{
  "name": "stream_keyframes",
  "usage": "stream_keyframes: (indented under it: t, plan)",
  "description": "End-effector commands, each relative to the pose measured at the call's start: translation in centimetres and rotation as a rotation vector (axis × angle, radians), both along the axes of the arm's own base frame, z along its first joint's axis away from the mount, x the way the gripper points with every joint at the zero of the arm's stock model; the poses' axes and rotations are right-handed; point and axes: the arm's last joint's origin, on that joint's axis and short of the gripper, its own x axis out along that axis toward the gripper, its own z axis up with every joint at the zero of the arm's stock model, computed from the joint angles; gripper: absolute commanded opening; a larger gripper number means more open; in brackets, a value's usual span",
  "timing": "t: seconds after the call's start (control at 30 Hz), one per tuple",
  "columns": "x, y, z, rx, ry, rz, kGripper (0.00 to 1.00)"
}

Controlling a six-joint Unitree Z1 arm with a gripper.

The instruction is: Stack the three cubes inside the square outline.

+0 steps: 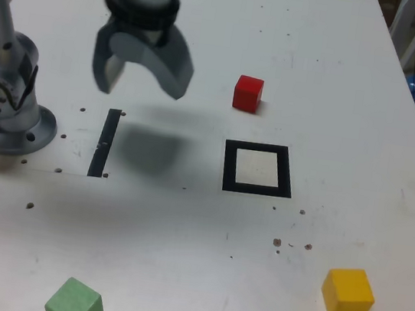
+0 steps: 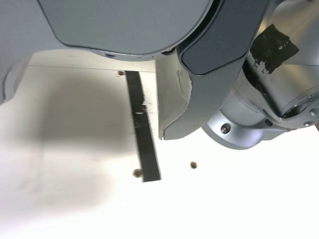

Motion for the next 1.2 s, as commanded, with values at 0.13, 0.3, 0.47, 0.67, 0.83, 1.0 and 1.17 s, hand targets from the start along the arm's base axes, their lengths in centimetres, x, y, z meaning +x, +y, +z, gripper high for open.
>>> stream_keyframes:
  t: [0.13, 0.3, 0.47, 0.67, 0.83, 1.0, 1.17]
  plan:
    - [2.7, 1.3, 0.7, -0.01, -0.008, -0.023, 0.99]
    - [5.2, 2.6, 1.0, -0.019, -0.016, -0.036, 0.99]
    - [7.8, 4.3, 0.8, -0.031, -0.006, -0.035, 0.99]
    - [10.7, 6.6, -0.2, -0.044, 0.001, -0.027, 0.97]
    - [12.9, 8.3, -1.5, -0.059, 0.015, -0.031, 0.95]
    - [14.4, 9.3, -2.5, -0.07, 0.03, -0.04, 0.92]
    - [15.3, 10.1, -3.6, -0.081, 0.049, -0.043, 0.9]
